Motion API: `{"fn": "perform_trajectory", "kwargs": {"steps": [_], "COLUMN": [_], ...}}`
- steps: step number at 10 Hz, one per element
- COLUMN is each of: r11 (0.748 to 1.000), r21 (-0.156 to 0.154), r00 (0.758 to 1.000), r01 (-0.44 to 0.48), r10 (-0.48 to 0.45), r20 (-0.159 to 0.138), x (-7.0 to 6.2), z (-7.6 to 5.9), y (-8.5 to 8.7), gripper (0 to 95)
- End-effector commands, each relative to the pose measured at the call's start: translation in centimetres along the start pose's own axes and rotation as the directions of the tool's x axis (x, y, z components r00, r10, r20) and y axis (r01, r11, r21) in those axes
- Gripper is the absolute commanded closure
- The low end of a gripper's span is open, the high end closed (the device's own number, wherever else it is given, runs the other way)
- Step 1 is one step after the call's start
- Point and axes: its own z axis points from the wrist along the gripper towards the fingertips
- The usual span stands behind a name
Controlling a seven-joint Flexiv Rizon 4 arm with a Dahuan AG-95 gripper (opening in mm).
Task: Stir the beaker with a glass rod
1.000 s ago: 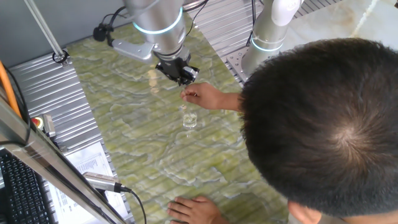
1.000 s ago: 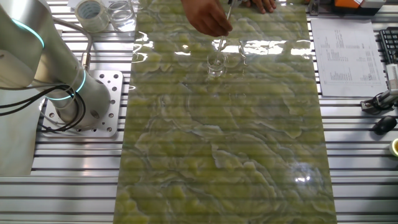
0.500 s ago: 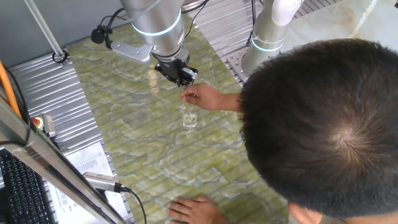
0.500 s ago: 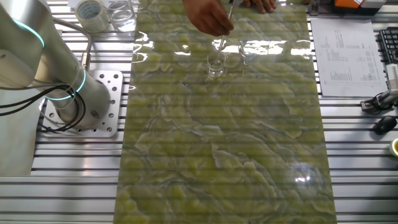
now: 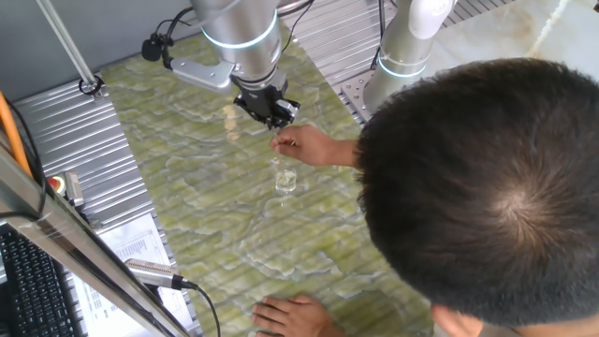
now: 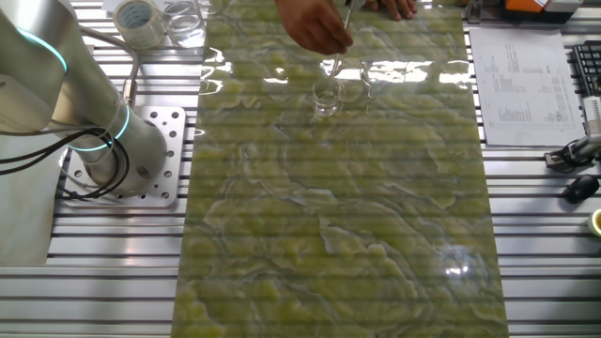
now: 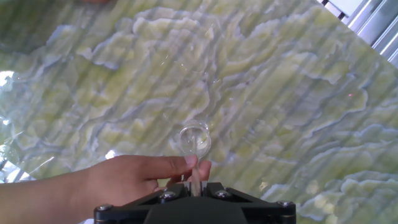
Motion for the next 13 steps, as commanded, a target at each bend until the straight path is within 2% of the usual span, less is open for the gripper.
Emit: {"fn": "perform_trajectory", "kwargs": {"steps": [1,6,7,8,11,13], "r11": [1.000,1.000,0.999,0.999,0.998,0.998], "r21": [0.005,0.008,0.008,0.008,0.006,0.003], "r00": [1.000,1.000,0.999,0.999,0.998,0.998], "r01": [0.002,0.025,0.032,0.035,0.062,0.066], "r10": [-0.002,-0.025,-0.032,-0.035,-0.062,-0.066], "r20": [0.002,0.005,0.005,0.005,0.004,0.007], "x": [0.05,0.06,0.06,0.06,0.06,0.06], "z": [0.02,0.03,0.03,0.03,0.03,0.03], "y": [0.02,0.02,0.02,0.02,0.02,0.02], "gripper": [95.0,95.0,76.0,76.0,19.0,19.0]}}
